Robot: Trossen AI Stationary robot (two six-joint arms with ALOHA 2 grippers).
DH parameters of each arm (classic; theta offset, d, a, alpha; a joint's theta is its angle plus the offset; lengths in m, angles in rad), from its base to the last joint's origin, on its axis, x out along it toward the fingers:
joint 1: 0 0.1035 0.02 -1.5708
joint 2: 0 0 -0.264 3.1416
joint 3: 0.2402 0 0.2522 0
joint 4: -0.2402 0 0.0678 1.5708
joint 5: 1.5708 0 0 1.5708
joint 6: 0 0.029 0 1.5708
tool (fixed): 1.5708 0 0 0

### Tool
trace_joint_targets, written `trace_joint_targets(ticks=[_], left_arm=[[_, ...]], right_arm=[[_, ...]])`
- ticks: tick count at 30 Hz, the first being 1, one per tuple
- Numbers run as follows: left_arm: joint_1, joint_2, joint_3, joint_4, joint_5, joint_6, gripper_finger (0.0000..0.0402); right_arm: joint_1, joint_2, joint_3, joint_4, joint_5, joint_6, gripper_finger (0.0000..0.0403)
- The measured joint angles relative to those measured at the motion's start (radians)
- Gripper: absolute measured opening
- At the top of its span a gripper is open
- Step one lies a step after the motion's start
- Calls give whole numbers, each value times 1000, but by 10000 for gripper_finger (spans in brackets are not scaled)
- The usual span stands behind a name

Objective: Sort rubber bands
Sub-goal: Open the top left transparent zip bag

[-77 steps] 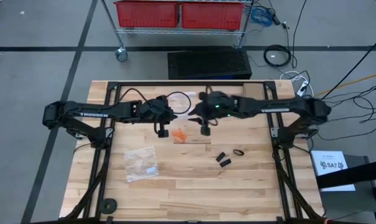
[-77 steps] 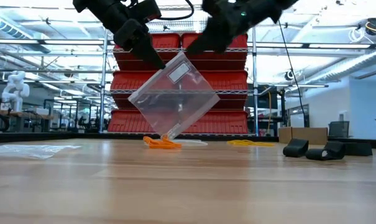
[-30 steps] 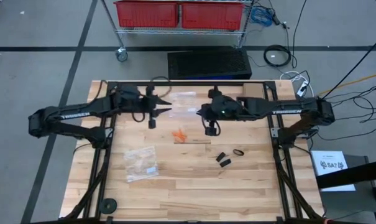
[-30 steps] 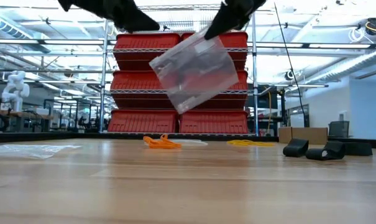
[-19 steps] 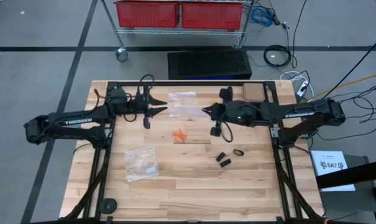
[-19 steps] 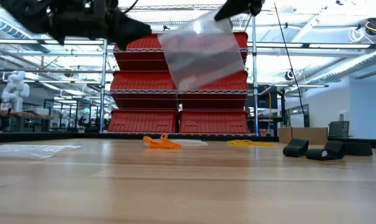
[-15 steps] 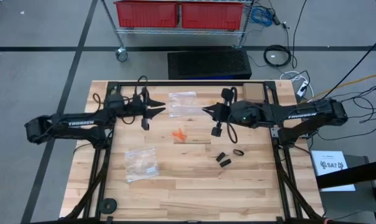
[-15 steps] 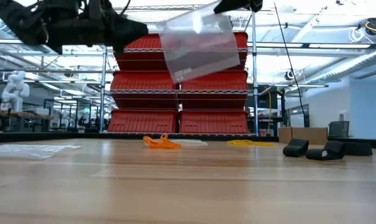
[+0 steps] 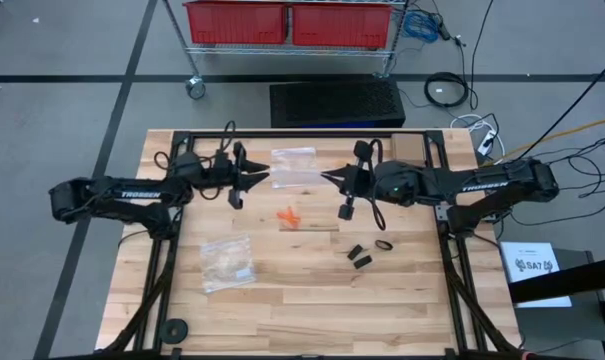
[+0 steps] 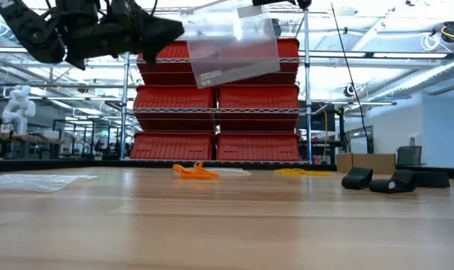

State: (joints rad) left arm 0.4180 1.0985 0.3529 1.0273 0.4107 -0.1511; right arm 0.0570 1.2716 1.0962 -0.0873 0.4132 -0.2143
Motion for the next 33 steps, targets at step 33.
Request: trace_joint_targets(ticks=[33], left_arm=[[-2, 1, 23, -3, 199, -26, 98]], right_arm=[[0, -10, 5, 13, 3, -15, 0]])
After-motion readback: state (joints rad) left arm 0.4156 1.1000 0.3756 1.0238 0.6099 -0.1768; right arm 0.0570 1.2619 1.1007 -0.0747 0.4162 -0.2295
